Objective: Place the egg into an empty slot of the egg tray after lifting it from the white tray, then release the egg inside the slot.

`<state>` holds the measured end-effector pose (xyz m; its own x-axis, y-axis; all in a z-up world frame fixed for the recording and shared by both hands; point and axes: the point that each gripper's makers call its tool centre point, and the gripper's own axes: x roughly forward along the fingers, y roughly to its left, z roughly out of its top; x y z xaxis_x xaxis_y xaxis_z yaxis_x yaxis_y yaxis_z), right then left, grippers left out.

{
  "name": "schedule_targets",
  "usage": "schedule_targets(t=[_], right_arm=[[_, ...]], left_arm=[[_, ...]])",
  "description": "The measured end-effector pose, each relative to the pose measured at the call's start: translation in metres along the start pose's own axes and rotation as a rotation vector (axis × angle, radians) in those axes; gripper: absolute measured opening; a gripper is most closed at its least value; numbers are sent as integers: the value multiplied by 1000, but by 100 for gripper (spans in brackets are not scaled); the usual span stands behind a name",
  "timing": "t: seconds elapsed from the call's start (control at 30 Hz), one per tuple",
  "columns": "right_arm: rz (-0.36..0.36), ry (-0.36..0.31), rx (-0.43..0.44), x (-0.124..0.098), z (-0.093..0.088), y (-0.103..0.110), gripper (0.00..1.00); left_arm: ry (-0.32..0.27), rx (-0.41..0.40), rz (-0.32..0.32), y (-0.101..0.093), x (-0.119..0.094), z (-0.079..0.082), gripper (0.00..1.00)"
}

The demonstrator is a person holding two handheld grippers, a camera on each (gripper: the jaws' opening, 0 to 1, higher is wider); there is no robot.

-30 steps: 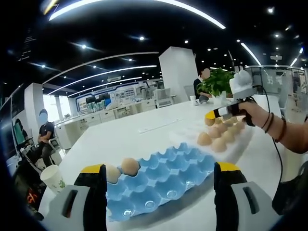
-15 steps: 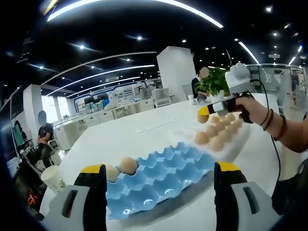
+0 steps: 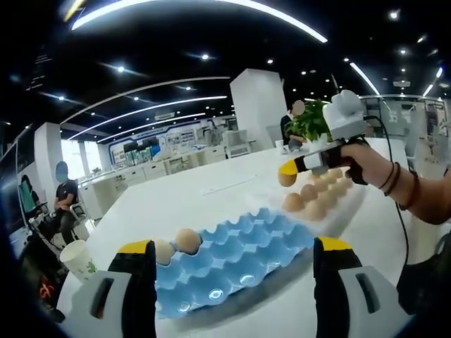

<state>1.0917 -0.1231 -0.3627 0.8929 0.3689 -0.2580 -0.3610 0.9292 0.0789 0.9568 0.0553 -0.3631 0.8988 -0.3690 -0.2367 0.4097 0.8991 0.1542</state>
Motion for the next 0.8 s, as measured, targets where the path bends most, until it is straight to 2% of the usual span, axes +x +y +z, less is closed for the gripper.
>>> schedule_targets(t=[0.33, 0.57, 0.8], right_arm=[[86, 4, -22, 7, -1, 32, 24], [193, -1, -60, 12, 0, 73, 24], [285, 39, -70, 24, -15, 110, 24]], left_arm=[[-1, -5, 0, 3, 0, -2, 95], [4, -3, -5, 2, 1, -4, 95], [10, -3, -5, 1, -2, -9, 95]])
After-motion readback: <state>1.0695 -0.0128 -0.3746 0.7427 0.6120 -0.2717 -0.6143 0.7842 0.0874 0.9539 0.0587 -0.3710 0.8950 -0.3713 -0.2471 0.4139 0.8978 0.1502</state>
